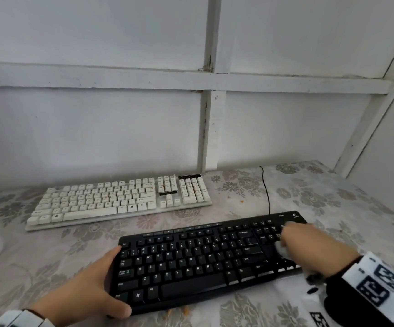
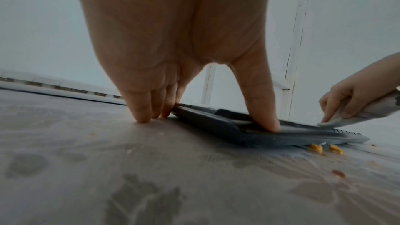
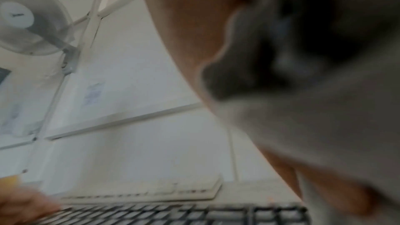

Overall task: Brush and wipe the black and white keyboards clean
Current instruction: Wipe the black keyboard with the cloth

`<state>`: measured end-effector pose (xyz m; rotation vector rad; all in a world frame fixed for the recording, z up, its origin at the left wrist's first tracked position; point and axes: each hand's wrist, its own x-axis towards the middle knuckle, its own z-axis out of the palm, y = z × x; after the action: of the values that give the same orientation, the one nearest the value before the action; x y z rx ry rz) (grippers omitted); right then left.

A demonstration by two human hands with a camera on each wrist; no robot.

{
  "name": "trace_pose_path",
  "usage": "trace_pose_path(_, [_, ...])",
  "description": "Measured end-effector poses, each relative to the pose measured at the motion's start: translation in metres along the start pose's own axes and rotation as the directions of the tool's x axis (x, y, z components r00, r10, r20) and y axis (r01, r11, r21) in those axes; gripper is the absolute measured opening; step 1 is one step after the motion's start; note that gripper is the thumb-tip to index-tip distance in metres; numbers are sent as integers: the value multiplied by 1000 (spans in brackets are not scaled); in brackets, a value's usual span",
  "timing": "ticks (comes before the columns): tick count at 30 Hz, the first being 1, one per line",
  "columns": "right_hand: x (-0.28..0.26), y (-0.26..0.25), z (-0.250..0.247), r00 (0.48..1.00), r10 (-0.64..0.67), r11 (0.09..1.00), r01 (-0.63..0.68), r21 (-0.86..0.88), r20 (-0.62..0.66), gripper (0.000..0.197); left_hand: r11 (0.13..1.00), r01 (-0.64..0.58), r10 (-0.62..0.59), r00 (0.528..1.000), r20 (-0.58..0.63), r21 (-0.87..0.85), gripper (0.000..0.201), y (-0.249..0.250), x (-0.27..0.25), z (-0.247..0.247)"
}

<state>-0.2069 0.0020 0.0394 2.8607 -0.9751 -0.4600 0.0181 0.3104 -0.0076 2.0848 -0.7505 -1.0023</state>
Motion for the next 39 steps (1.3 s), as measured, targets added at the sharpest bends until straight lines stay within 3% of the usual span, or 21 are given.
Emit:
trace_pose_path(3, [-10,11,-20,997,61,998,-60,8,-41,41,1000,-6,6,1000,14,1,109,1,1,1])
trace_pose_path(5, [-8,11,-22,998,35,996,-30,84,-55,42,1000,-13,14,1000,16,-18,103,2,0,1])
trace_pose_path(8, [-4,-12,-17,986,-144,960,159,229,-78,28,1000,-13,13,1000,20,-24,104,0,1,0])
trace_pose_path(11, [-2,-52,-16,921,-361,886,387,257,-142,17,1000,-15,15,1000,11,4,109,-1,0,-1])
trace_pose_path(14, [7,-86,-12,871,-453,838,488,244,-188,17,1000,-13,14,1000,-21,18,94,5,-2,2])
trace_pose_path(16, [11,-98,-10,866,-473,844,499,198,-165,23,1000,-9,10,1000,-29,6,87,10,-2,4])
trace_pose_path(21, [17,-84,-2,924,-370,925,377,56,-100,27,999,22,-23,999,-32,-30,91,7,-3,3])
trace_pose_path(27, [17,-31,13,967,-227,970,235,64,-114,41,999,17,-17,1000,-26,-28,105,6,-3,3])
trace_pose_path(30, [13,-8,16,986,-120,983,134,125,-113,38,1000,17,-18,1000,-24,-15,109,6,-3,3])
trace_pose_path(37, [0,28,1,995,89,983,-81,164,-39,25,1000,13,-13,999,-30,-2,101,9,-3,4])
trace_pose_path(39, [4,27,4,996,57,983,-45,176,-66,25,1000,20,-20,999,-33,-4,96,11,-3,4])
